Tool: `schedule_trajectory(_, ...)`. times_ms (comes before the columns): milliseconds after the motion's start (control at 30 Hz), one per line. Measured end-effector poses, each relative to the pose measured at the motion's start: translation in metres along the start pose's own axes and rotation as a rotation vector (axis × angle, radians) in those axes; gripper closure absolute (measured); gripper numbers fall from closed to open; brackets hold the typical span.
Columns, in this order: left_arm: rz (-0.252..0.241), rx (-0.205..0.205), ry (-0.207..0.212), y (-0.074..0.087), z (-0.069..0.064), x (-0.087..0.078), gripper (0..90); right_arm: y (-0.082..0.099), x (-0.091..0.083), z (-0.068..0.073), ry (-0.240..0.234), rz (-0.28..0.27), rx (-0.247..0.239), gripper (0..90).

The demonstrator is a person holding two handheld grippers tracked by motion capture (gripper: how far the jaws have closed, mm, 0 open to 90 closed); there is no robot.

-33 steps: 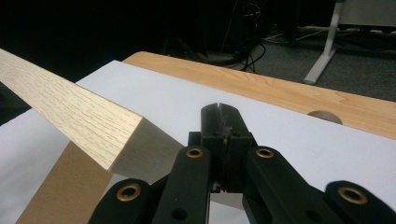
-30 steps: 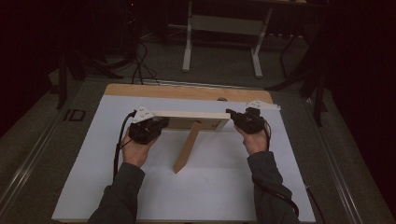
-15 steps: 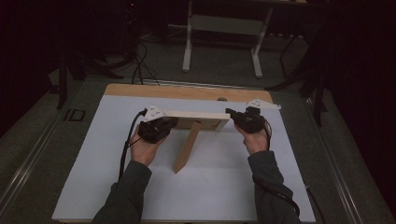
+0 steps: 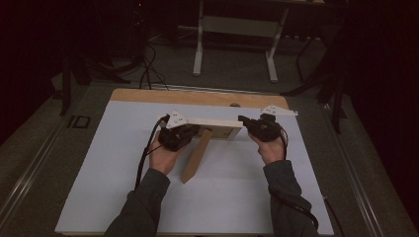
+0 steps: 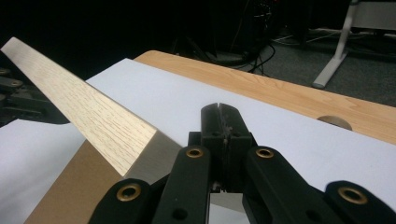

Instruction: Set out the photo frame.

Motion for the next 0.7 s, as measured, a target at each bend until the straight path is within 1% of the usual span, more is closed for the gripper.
schedule_trajectory(67,-0.001,-0.005,-0.001,-0.001,0.000,0.001,90.0,0.000,0.000,0.002,-0.003,0.000,-0.002,89.6)
schedule_trajectory(300,0.005,0.000,0.001,-0.002,-0.002,0.002,90.0,0.001,0.000,0.008,-0.021,0.002,-0.014,89.6)
schedule_trajectory(700,0.016,-0.021,-0.009,-0.003,0.001,0.004,90.0,0.002,-0.001,0.015,-0.046,0.007,-0.038,89.5)
Point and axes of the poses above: each handheld gripper's, and its own axes: x roughly forward along the jaws, y roughly out of its underside, z roughly to its left, the point moved 10 cm from there along x, roughly forward along the jaws, and after that the axes turned 6 degrees about -z, right-handed, at the moved point
